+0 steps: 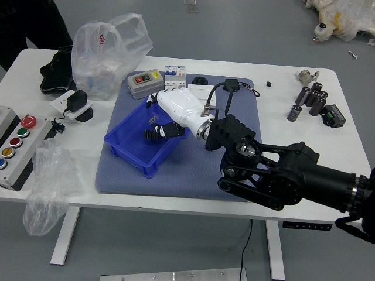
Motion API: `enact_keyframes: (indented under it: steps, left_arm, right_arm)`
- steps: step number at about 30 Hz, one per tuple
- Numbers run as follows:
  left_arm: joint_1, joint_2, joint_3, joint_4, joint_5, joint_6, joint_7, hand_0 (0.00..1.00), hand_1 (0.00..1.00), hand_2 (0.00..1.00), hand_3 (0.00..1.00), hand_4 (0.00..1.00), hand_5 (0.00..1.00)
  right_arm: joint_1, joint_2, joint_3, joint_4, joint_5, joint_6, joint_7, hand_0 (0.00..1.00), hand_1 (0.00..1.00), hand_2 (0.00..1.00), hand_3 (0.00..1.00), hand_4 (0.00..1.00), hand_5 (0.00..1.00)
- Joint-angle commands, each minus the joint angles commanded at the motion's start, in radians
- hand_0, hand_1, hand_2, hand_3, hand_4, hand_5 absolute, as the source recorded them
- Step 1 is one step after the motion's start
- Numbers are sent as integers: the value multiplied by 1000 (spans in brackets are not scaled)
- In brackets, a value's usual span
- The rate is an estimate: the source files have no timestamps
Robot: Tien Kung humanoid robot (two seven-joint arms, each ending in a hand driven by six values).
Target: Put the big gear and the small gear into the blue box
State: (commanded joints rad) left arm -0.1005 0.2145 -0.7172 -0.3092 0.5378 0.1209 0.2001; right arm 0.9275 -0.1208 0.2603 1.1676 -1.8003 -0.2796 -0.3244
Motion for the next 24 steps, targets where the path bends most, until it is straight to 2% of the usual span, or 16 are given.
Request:
enact_keyframes:
  steps: [8,14,17,18,23,24]
  left_arm:
    - [-1,-1,-11,-1,7,3,5,611,565,554,652,729,383]
    - [0,-1,-10,-1,6,4,3,611,564,555,652,728,383]
    - [1,-3,-7,-1,2,4,1,611,564,555,652,728,383]
    - [1,-3,-5,-1,1,4,0,611,565,555,652,729,383]
    - [5,-6,-4,-1,-3,5,0,611,565,555,652,729,383]
    - [5,-7,-3,-1,-4,5,0,611,564,555,652,729,383]
  right_arm:
    - [-5,-9,11,-9,3,3,7,390,774,836,770,602,190]
    - [-26,-29,69,3,-9,-5,6,386,773,840,776,600,184]
    - [-59,-55,128,29,-26,-12,-4,386,773,840,776,600,184]
    - [-75,-67,149,42,-31,-12,-11,370,682,806,786,639,205]
    - [-152,-123,211,100,-32,-8,-56,370,682,806,786,639,205]
    - [-169,-131,212,109,-30,-11,-63,349,625,782,786,648,215]
